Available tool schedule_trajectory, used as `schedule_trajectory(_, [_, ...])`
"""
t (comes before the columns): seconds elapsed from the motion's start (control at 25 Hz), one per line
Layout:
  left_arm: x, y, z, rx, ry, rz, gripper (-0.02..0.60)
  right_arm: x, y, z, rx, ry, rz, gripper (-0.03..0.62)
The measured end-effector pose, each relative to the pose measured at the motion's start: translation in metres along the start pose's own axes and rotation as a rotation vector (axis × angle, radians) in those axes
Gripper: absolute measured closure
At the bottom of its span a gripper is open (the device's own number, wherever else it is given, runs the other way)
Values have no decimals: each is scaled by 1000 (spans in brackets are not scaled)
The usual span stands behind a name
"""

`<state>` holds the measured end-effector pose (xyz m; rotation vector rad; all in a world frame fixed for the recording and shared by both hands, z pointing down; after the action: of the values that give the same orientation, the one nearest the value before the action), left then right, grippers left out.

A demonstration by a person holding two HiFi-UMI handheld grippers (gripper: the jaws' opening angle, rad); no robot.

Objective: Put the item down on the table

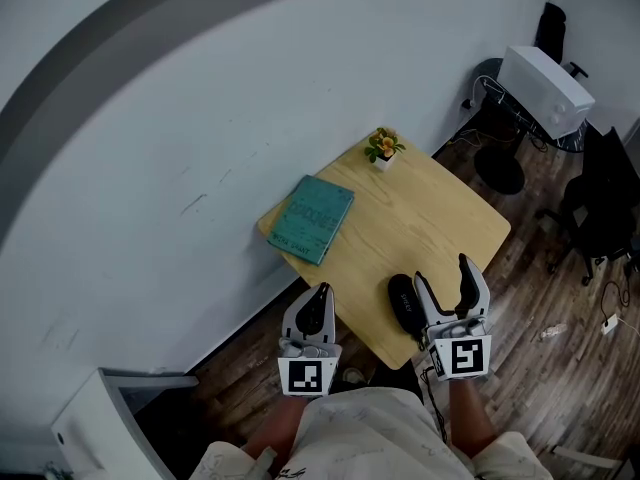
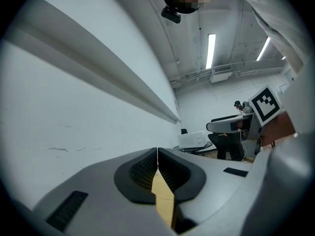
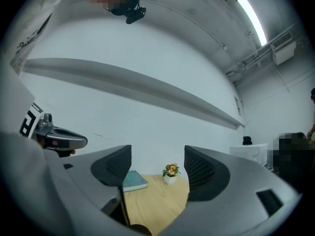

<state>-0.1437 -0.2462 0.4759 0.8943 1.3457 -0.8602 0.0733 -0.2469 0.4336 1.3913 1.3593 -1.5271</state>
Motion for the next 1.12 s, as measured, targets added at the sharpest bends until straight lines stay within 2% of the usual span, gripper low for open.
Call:
schedule_trajectory(0.32, [-1,2,3,-6,6,-10,572,-6,2,1,-11,-12,23,255])
schedule_trajectory(0.52, [-3,4,3,-10,-14,-4,571,-8,5,-2,-22,-12,38,360])
schedule_trajectory(0.8, [-2,9,4,-20,5,-10,571,-8,0,-5,18,-14,51,559])
schedule_trajectory(0.88, [-2,9,4,-18,5,-13,571,-8,-1,-5,29,-21,54,577])
schedule_trajectory(1.12, [1,9,5,-12,14,-8,572,-10,-1,-8,37,-34,50,578])
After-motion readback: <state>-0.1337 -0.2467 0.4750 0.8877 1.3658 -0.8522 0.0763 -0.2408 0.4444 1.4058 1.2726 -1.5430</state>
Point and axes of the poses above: the fingertips, and each gripper's own axes: z forward along the fingers, y to its right, x out of its top, the point moved 3 cm from there along -z, backward along the fingers, and after that the axes turned 6 degrees about -z, right-handed, at the moved point
